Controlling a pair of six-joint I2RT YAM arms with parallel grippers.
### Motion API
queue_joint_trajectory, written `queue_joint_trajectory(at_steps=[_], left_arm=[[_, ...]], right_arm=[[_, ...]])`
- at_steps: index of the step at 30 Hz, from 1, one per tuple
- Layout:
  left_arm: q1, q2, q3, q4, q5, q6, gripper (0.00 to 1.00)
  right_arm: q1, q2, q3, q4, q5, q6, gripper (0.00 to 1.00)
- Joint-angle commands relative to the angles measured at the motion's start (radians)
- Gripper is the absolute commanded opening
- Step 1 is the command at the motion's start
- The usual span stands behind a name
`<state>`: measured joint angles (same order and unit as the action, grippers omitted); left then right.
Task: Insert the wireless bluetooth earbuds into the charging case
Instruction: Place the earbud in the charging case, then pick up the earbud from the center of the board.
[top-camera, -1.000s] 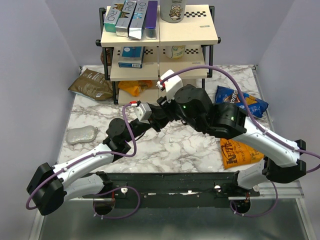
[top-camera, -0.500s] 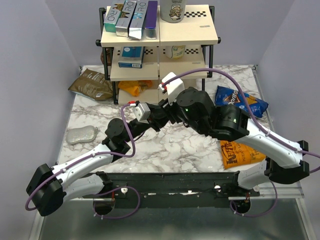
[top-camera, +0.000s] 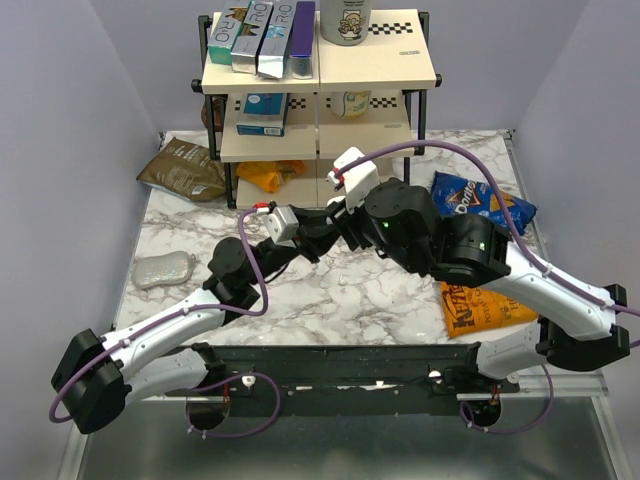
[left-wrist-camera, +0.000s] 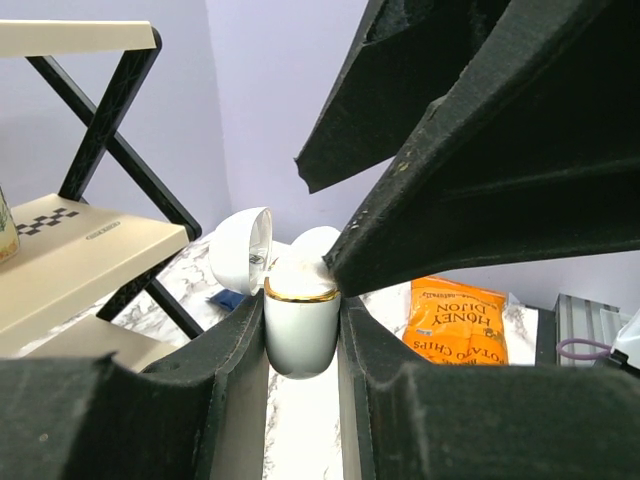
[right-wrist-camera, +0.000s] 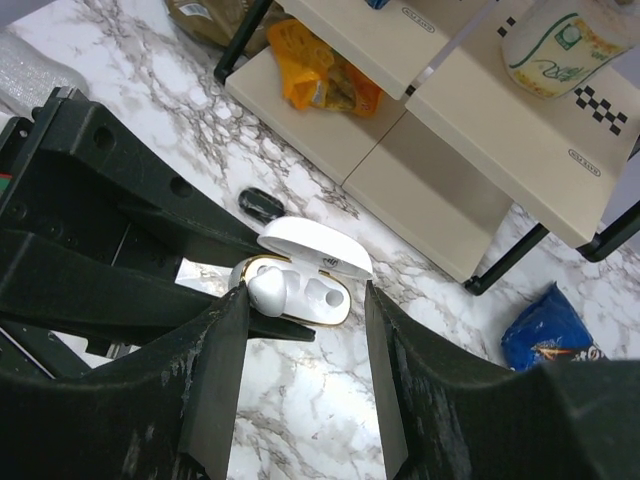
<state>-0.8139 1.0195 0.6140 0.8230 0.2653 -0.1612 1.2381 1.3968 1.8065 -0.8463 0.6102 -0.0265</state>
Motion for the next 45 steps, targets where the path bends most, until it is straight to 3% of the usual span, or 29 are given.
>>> queue_joint_trajectory(at_steps=[1,14,18,20,22,25,29,33,45], left_arm=[[-0.004,-0.029,0.016,0.045,-0.014,0.003,0.00],[-0.004,-0.041,0.004,0.057,-0.015,-0.004,0.00],[-0.004,-0.091,-0.010,0.001,-0.057,0.009,0.00],[-0.004,-0.140,-0.026,-0.077,-0.119,0.026,0.00],[-0.004,-0.235,-0.086,-0.102,-0.158,0.034,0.00],[-0.004,-0.369,-0.148,-0.168,-0.187,0.043,0.00],[-0.004,-0.501,-0.177,-0.298,-0.209,0.046,0.00],[-0.004,-0.593,-0.197,-0.354,-0.207,0.028,0.00],[-0.004,-0.639,-0.207,-0.386,-0.176,-0.015,0.00]], right_arm=[[-0.003,-0.039,-0.016,0.004,0.079,-0.013,0.58],[-0.003,-0.096,-0.045,0.041,0.062,0.002,0.58],[-0.020,-0.160,-0.127,0.120,0.128,0.057,0.58],[-0.127,-0.199,-0.228,0.121,0.044,0.167,0.57],[-0.257,-0.266,-0.408,0.183,-0.142,0.215,0.56],[-0.316,-0.288,-0.560,0.272,-0.251,0.267,0.52],[-0.319,-0.240,-0.738,0.390,-0.352,0.286,0.47],[-0.318,-0.125,-0.789,0.480,-0.501,0.232,0.45],[-0.319,0.131,-0.865,0.607,-0.504,0.367,0.46]])
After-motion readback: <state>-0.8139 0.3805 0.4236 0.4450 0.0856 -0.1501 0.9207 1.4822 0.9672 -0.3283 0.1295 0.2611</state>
